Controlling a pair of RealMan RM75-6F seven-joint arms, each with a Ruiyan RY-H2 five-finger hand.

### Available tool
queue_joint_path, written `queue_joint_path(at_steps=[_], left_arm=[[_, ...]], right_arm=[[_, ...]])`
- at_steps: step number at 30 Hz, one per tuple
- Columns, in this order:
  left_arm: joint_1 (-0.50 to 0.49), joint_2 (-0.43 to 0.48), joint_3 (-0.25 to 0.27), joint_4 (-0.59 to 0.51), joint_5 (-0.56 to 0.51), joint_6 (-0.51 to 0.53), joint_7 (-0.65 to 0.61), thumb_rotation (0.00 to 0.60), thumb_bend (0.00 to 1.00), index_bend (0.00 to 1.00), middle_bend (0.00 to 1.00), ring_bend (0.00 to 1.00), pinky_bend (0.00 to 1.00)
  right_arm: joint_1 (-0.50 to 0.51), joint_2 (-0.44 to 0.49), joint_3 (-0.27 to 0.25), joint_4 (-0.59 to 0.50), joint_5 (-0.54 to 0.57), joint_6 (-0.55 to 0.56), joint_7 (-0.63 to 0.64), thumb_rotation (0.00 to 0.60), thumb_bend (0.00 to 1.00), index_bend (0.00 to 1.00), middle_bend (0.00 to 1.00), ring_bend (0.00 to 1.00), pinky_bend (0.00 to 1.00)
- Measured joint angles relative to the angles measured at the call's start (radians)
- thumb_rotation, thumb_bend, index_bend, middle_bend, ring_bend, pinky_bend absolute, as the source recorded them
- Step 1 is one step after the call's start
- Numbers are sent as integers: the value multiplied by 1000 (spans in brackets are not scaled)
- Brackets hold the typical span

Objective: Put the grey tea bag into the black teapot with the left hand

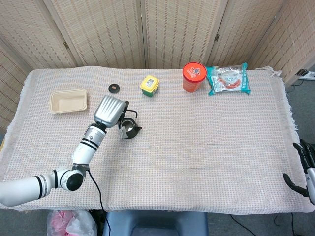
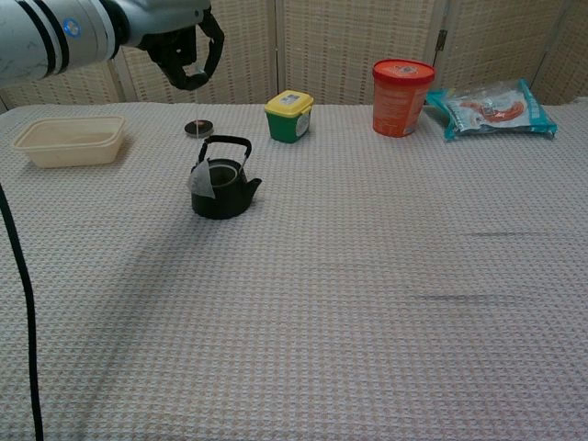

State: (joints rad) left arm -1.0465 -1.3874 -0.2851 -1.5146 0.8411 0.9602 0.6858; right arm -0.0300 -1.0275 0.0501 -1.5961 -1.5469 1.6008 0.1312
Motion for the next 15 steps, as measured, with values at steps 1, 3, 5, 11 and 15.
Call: queue_joint_path(at_steps=[1, 3, 5, 11, 15], left_arm=[[-2, 1, 0, 1, 0, 0, -1, 600, 514, 617, 1000, 1000, 1000], [-8, 4, -2, -1, -2, 3, -2, 600, 514, 617, 1000, 1000, 1000], [-14, 9, -3, -6, -3, 6, 2, 600, 514, 616, 1000, 1000, 1000], [-26, 19, -3, -11, -17, 7, 6, 600, 514, 618, 1000, 1000, 1000], [-27, 19, 4, 2, -20, -1, -6, 600, 514, 619, 1000, 1000, 1000]], right_arm=[[0, 0, 1, 0, 1, 1, -1, 600, 219, 0, 0, 0, 0], [0, -1, 2, 0, 3, 1, 0, 600, 219, 0, 0, 0, 0], [0, -1, 3, 0, 7, -2, 0, 600, 219, 0, 0, 0, 0], [4, -1, 5, -2, 13, -12, -3, 600, 219, 0, 0, 0, 0], [5, -2, 7, -3, 16, -14, -8, 600, 219, 0, 0, 0, 0]])
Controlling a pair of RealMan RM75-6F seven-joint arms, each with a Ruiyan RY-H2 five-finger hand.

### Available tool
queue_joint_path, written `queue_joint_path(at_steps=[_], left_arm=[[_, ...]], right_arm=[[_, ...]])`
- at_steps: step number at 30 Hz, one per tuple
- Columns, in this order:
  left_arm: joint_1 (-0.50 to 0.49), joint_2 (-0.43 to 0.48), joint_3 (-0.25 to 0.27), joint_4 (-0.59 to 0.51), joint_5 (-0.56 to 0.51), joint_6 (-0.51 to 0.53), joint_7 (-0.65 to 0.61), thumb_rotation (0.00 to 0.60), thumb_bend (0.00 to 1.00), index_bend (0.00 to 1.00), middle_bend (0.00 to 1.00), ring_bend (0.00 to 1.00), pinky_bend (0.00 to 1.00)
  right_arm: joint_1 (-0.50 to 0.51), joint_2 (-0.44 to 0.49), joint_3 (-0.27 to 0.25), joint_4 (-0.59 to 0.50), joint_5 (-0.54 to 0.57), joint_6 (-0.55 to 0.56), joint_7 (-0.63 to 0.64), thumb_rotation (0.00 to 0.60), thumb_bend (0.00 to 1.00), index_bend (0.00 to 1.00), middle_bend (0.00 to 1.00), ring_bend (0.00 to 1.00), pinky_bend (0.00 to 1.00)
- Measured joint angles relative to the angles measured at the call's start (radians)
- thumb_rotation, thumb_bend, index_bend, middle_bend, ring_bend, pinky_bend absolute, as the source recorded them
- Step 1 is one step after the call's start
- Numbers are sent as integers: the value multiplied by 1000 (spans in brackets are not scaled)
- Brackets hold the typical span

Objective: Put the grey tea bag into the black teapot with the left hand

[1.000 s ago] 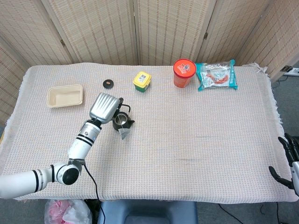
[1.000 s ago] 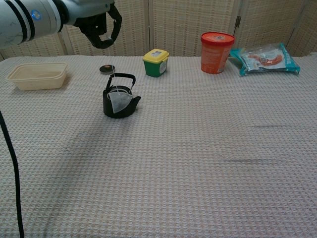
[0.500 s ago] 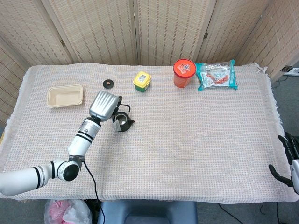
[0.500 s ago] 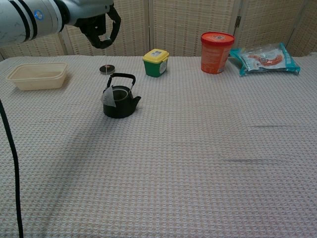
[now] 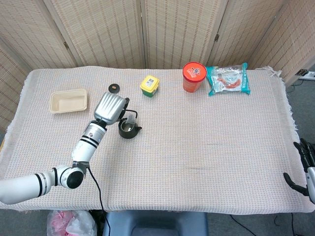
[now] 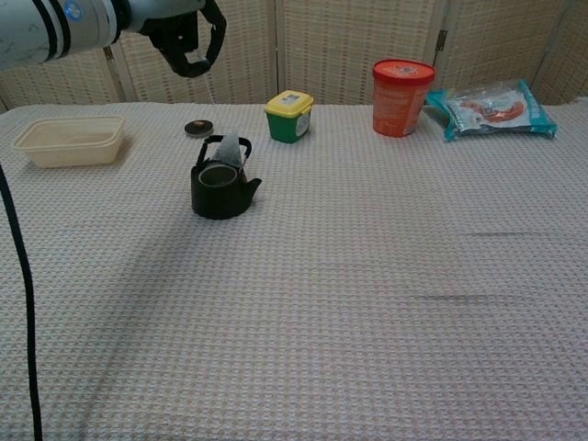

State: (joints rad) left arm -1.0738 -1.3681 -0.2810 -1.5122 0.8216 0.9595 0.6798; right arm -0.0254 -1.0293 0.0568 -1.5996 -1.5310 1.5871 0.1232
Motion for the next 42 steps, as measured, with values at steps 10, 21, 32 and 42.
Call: queue_joint_path(at_steps=[10, 21, 32, 42], left_arm=[[14, -15, 24, 50, 16, -29, -80, 600, 514, 619, 1000, 1000, 1000], [51, -29, 48, 104, 63, -61, -207, 600, 514, 616, 1000, 1000, 1000], [150, -14, 93, 132, 162, -72, -402, 600, 511, 560, 1000, 1000, 1000], [183, 115, 149, 46, 174, -237, -486, 600, 220, 0, 1000, 1000, 1000]], right_arm=[[5, -1, -3, -2, -3, -12, -7, 600, 219, 0, 0, 0, 0], [8, -5, -4, -6, -4, -17, -23, 600, 220, 0, 0, 0, 0], [15, -11, -9, -11, -10, -30, -44, 600, 222, 0, 0, 0, 0], [13, -13, -15, -13, -21, -23, -50, 600, 229, 0, 0, 0, 0]])
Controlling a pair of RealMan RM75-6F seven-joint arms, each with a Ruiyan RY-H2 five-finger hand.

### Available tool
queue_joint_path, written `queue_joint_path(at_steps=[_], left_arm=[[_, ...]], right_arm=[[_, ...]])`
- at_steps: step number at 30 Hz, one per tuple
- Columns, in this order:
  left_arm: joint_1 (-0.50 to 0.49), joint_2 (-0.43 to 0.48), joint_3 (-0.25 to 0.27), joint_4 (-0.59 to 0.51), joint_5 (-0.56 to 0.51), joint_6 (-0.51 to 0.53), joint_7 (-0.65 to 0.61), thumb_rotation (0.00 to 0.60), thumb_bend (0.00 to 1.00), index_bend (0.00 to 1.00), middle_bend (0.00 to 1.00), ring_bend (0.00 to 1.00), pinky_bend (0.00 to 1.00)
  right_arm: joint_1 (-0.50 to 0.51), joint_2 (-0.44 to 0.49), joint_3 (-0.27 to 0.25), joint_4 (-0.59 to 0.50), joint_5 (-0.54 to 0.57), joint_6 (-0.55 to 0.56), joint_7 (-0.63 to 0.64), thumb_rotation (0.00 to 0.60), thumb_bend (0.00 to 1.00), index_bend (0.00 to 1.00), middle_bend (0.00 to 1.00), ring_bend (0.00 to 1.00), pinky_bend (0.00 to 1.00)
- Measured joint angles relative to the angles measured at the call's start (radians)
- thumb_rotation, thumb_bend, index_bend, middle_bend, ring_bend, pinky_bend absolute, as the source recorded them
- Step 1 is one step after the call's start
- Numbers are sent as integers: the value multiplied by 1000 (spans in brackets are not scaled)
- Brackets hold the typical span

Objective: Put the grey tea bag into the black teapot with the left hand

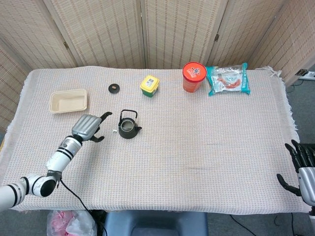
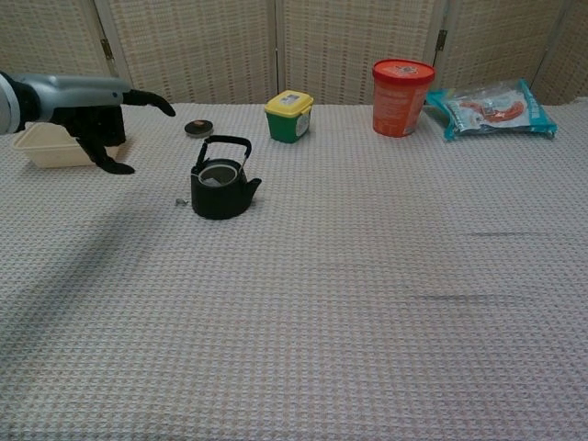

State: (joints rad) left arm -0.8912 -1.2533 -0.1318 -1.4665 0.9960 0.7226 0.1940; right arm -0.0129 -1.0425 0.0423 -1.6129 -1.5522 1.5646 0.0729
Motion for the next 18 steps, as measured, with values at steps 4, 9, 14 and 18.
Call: queue_joint_path(at_steps=[4, 9, 14, 18], left_arm=[[15, 70, 17, -53, -36, -51, -31, 600, 220, 0, 1000, 1000, 1000], [66, 127, 25, -141, 11, -11, -80, 600, 220, 0, 1000, 1000, 1000], [123, 211, 48, -289, 138, 34, -124, 600, 222, 0, 1000, 1000, 1000], [175, 272, 71, -393, 224, 93, -135, 600, 228, 0, 1000, 997, 1000]], right_arm=[[-1, 1, -5, 1, -11, 4, 2, 600, 232, 0, 0, 0, 0], [-10, 3, -10, 3, -28, 28, 13, 600, 232, 0, 0, 0, 0], [-8, 3, -19, 5, -47, 24, 14, 600, 234, 0, 0, 0, 0], [-10, 5, -27, 7, -66, 34, 23, 600, 234, 0, 0, 0, 0]])
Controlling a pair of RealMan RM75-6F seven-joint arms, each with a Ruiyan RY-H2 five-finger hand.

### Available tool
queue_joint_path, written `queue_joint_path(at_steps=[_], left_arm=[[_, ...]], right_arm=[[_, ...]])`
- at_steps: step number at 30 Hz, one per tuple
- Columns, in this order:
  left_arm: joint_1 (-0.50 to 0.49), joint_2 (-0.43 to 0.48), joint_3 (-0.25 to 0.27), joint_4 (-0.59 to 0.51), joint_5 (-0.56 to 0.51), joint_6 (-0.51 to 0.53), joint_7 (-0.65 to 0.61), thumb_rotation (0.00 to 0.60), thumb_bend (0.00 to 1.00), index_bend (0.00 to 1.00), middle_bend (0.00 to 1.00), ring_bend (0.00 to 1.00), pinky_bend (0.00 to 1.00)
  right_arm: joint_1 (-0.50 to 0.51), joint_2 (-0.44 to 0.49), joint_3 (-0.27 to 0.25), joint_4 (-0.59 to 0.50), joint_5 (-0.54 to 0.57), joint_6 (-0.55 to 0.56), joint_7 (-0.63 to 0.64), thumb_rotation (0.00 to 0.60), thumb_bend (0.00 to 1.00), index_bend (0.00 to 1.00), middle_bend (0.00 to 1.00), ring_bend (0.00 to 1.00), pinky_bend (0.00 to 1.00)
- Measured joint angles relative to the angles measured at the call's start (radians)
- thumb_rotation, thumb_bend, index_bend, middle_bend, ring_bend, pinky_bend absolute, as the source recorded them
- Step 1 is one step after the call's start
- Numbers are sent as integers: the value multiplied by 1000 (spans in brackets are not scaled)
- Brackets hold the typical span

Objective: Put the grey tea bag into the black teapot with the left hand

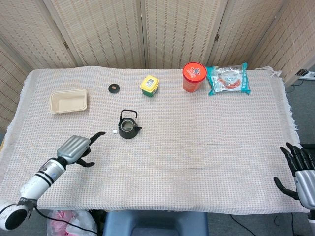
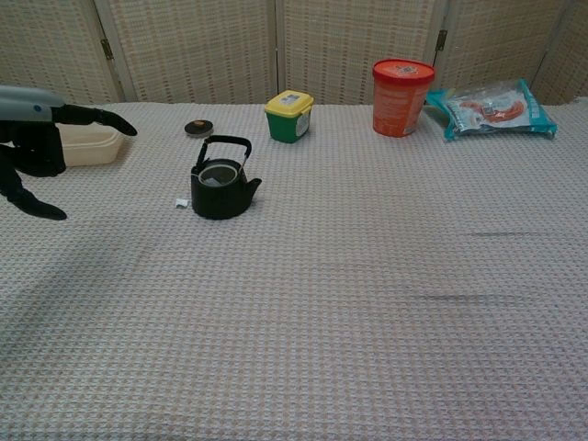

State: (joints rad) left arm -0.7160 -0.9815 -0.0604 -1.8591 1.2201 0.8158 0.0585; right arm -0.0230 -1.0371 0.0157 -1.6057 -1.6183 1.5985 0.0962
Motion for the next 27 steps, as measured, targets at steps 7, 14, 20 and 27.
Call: queue_joint_path(at_steps=[7, 14, 20, 27], left_arm=[[166, 81, 69, -83, 136, 235, 37, 600, 226, 0, 195, 178, 503], [438, 72, 149, -31, 209, 553, 85, 600, 226, 0, 0, 0, 215], [604, -101, 172, 233, 324, 837, 73, 600, 226, 0, 0, 0, 177], [712, -220, 188, 372, 463, 979, 86, 600, 226, 0, 0, 0, 172]], right_arm=[[-10, 10, -12, 15, -24, 24, 47, 600, 235, 0, 0, 0, 0], [-13, 10, -15, 27, -26, 28, 44, 600, 235, 0, 0, 0, 0], [-11, -5, -5, 15, 0, 15, -17, 600, 235, 0, 0, 0, 0], [-18, -10, -17, 8, -23, 27, -29, 600, 235, 0, 0, 0, 0]])
